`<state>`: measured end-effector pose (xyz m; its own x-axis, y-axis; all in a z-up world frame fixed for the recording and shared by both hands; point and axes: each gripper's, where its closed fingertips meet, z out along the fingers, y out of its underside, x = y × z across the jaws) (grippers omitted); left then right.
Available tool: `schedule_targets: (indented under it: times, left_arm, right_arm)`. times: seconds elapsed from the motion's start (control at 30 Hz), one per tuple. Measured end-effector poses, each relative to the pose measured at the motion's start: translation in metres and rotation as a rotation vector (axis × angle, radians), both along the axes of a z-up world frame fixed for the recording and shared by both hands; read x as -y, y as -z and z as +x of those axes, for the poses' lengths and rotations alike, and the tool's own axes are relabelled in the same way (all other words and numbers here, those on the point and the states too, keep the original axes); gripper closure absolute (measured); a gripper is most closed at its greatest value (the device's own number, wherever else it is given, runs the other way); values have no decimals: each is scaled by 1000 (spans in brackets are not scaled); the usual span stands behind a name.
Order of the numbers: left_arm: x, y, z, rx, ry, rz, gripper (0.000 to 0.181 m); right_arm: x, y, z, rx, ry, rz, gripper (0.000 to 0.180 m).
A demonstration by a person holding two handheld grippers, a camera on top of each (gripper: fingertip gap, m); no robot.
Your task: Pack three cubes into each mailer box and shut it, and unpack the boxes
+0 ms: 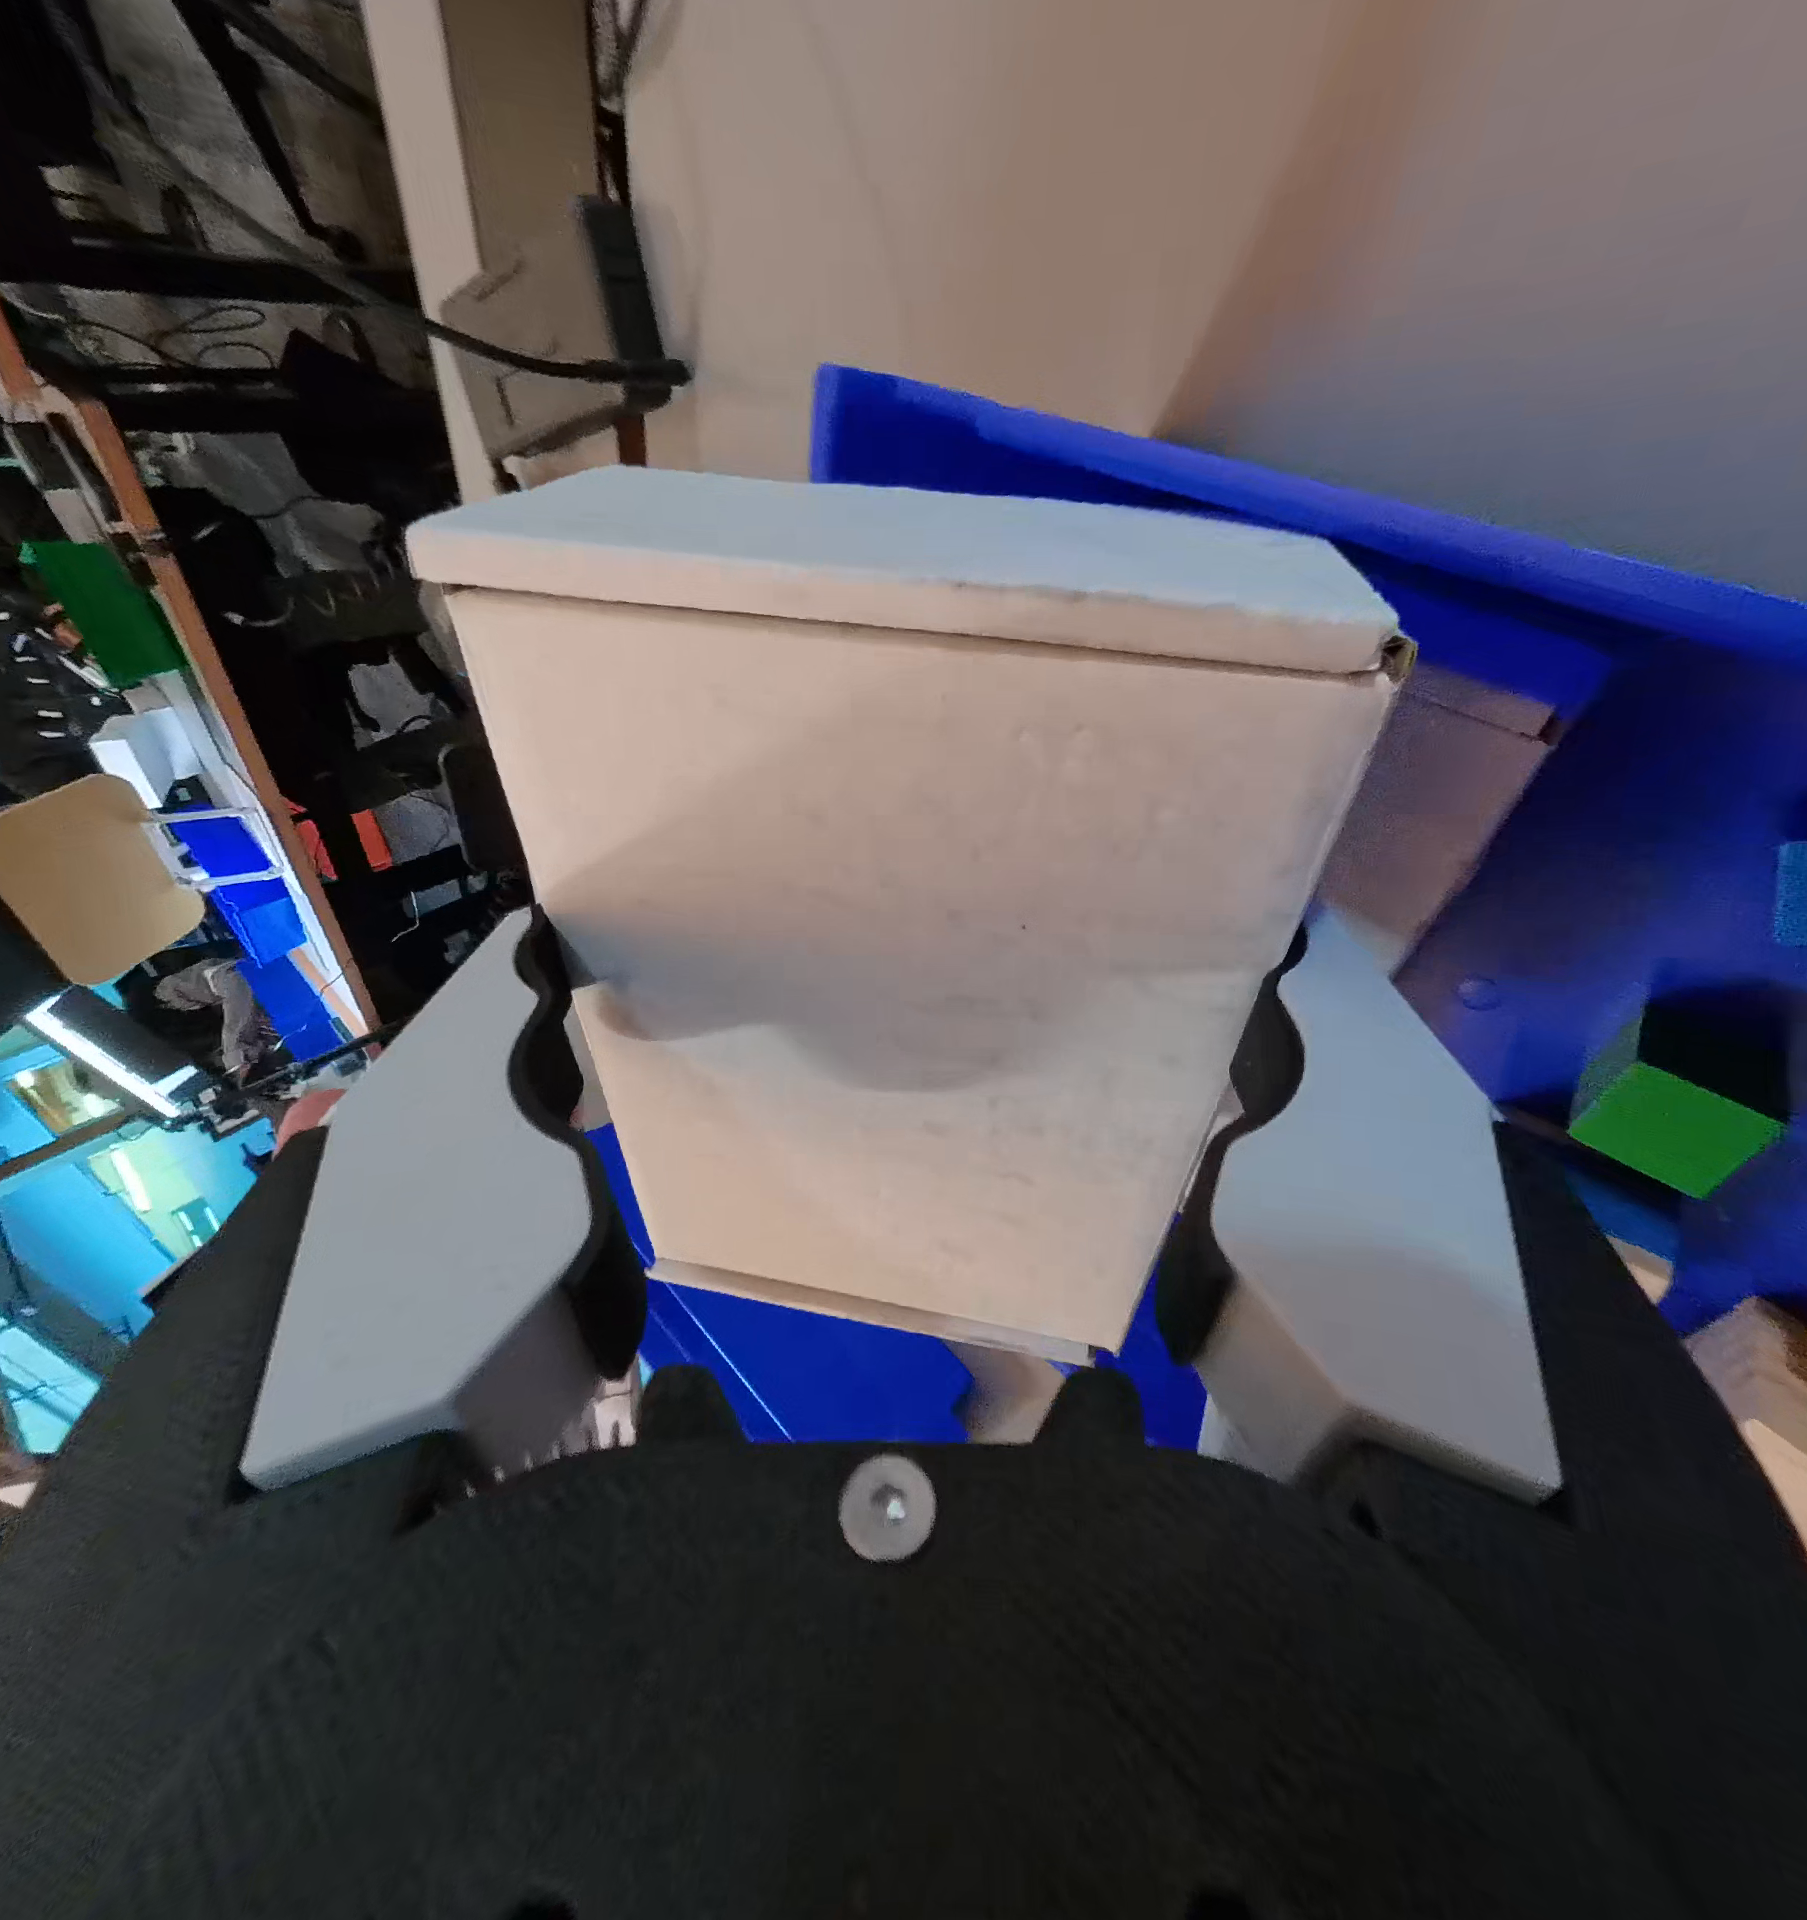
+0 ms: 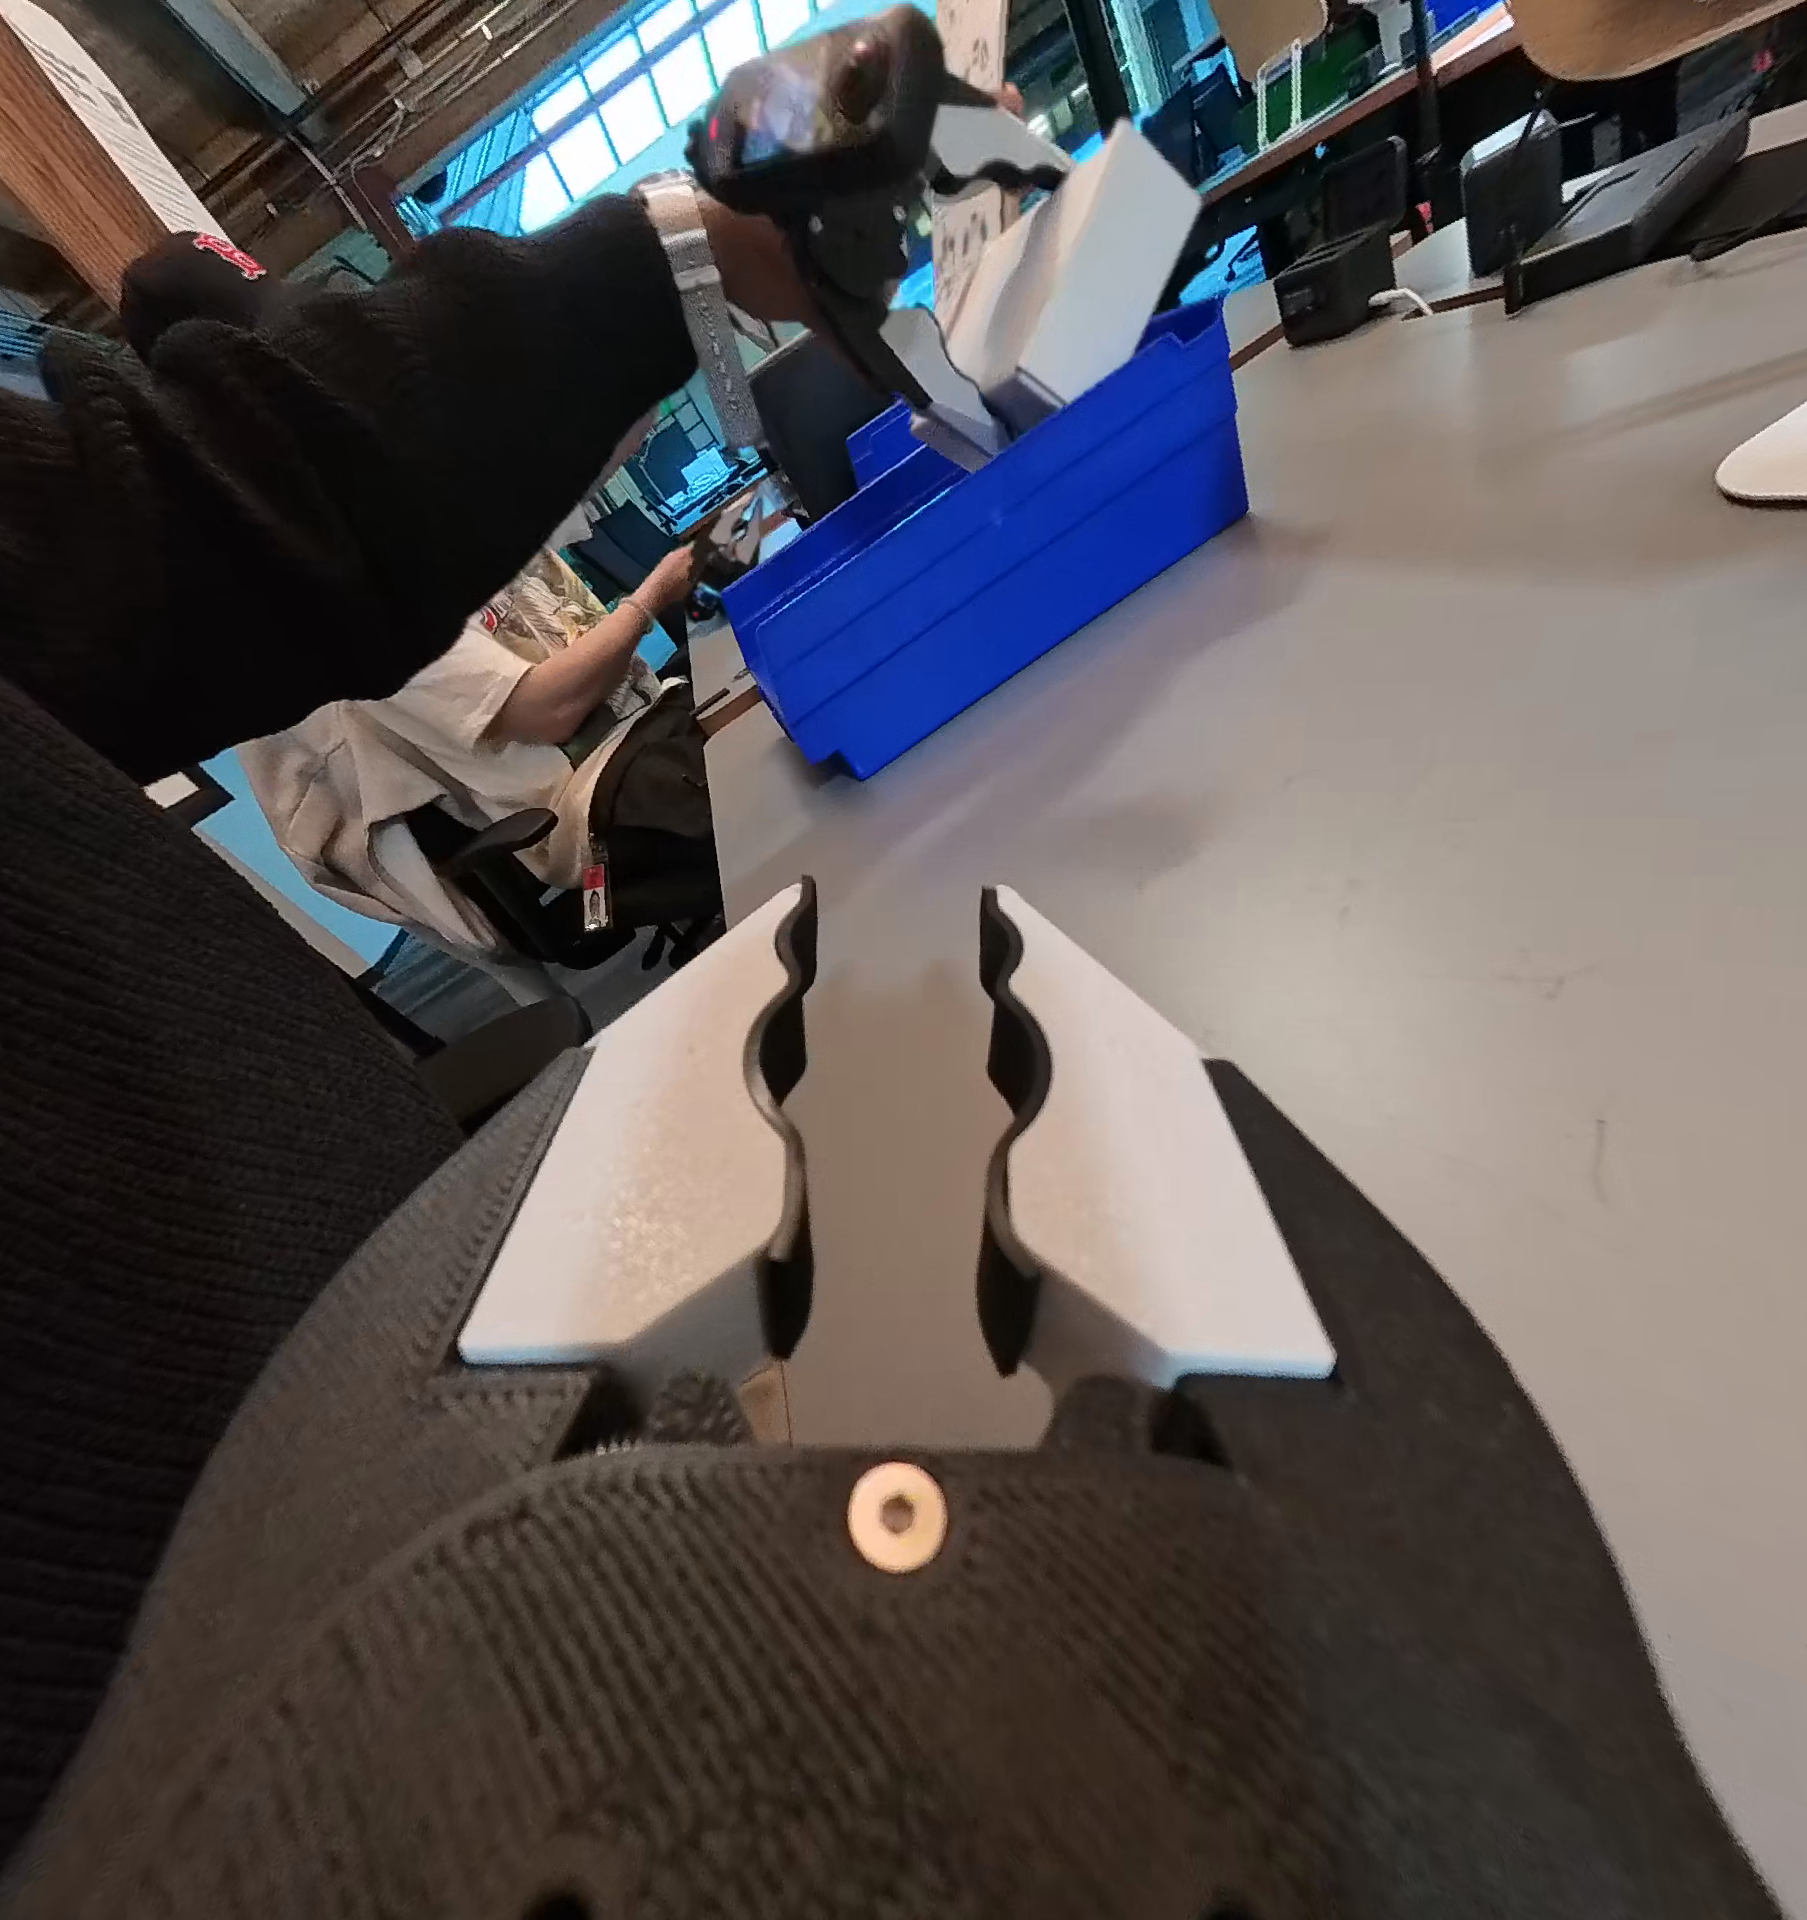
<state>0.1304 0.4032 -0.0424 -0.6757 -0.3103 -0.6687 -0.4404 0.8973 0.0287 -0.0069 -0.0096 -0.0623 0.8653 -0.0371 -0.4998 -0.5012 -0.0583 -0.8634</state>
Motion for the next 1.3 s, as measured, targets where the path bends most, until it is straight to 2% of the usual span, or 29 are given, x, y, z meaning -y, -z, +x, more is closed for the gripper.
schedule_targets:
  times: [0.1, 0.2, 0.27, 0.37, 0.53, 0.67, 0.73, 0.83, 1.0, 1.17, 1.23, 1.3]
  left_arm:
    - [4, -27, -8, 32, -7, -1, 52]
    - [25, -58, -18, 58, 9, -26, 52]
    - [53, -76, -25, 60, 34, -54, 53]
    - [120, -83, -38, 9, 113, -139, 52]
    - [251, -42, -66, -136, 341, -158, 53]
    - [359, 21, -77, -256, 489, -254, 53]
    - [397, 53, -75, -321, 523, -272, 54]
    - [439, 83, -66, -390, 539, -306, 57]
    - [476, 103, -54, -445, 536, -342, 58]
    - [481, 101, -50, -432, 475, -406, 55]
    - [478, 97, -53, -419, 387, -502, 54]
    - [476, 86, -58, -408, 299, -677, 50]
  right_arm:
    - [1, -1, 1, 6, 4, 0, 149]
    - [2, -3, 3, 10, 12, 3, 149]
    - [4, -5, 4, 10, 20, 10, 149]
    - [7, -15, 4, 20, 24, 48, 150]
    - [18, -35, 7, 152, 61, 76, 152]
    - [41, -42, 34, 367, 189, -1, 156]
    - [58, -46, 50, 397, 261, -12, 157]
    - [84, -42, 70, 357, 347, -29, 156]
    - [111, -34, 77, 266, 423, -31, 154]
    - [128, -9, 67, 320, 459, -182, 151]
    - [135, 1, 63, 322, 466, -242, 147]
    - [139, 13, 58, 294, 463, -289, 138]
